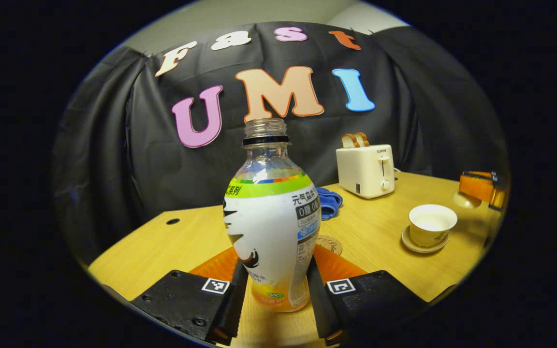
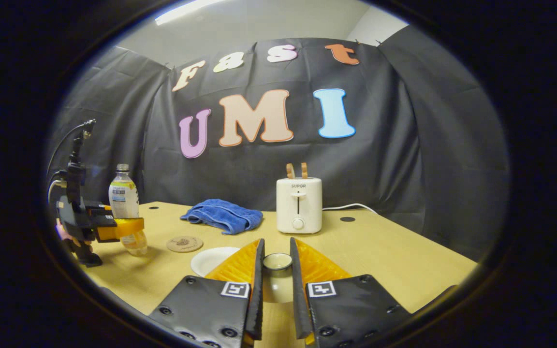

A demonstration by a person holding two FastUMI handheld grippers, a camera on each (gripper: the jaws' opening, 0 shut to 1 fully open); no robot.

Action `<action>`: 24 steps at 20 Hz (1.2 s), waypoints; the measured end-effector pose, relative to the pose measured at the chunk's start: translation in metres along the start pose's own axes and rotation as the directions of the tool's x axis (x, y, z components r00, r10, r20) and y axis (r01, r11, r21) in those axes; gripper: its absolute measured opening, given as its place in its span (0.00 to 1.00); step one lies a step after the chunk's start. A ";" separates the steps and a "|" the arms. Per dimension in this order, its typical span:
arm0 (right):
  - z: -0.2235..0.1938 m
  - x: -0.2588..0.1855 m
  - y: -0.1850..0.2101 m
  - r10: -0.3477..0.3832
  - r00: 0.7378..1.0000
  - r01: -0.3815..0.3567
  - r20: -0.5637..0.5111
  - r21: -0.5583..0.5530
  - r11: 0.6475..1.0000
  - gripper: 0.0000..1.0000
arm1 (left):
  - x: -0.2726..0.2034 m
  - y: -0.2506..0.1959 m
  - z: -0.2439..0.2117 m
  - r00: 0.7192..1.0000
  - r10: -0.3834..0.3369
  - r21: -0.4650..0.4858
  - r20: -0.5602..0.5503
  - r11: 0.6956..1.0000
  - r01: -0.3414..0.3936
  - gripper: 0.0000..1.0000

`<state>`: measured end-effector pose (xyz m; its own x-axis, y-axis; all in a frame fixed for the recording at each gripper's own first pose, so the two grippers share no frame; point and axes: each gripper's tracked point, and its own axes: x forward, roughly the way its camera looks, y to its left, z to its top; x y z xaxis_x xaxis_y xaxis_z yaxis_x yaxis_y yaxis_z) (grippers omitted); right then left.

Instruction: Open the teacup lid with one hand, grasp the water bottle and pour water into the teacup with the other hand; after pouring, place the water bottle on the coaster and then close the teacup lid.

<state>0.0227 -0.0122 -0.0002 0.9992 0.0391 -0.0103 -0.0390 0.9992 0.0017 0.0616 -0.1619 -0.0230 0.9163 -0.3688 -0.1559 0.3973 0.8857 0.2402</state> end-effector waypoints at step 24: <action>0.000 0.004 -0.037 -0.087 0.996 0.087 0.002 -0.002 0.996 0.29 | 0.039 -0.045 0.025 0.998 -0.057 0.973 0.012 0.232 0.001 0.54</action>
<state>0.0278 -0.0490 -0.0006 0.9988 -0.0484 -0.0086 0.0484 0.9988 -0.0011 0.0812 -0.2231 -0.0157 0.8926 -0.4224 -0.1576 0.1413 -0.0698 0.9875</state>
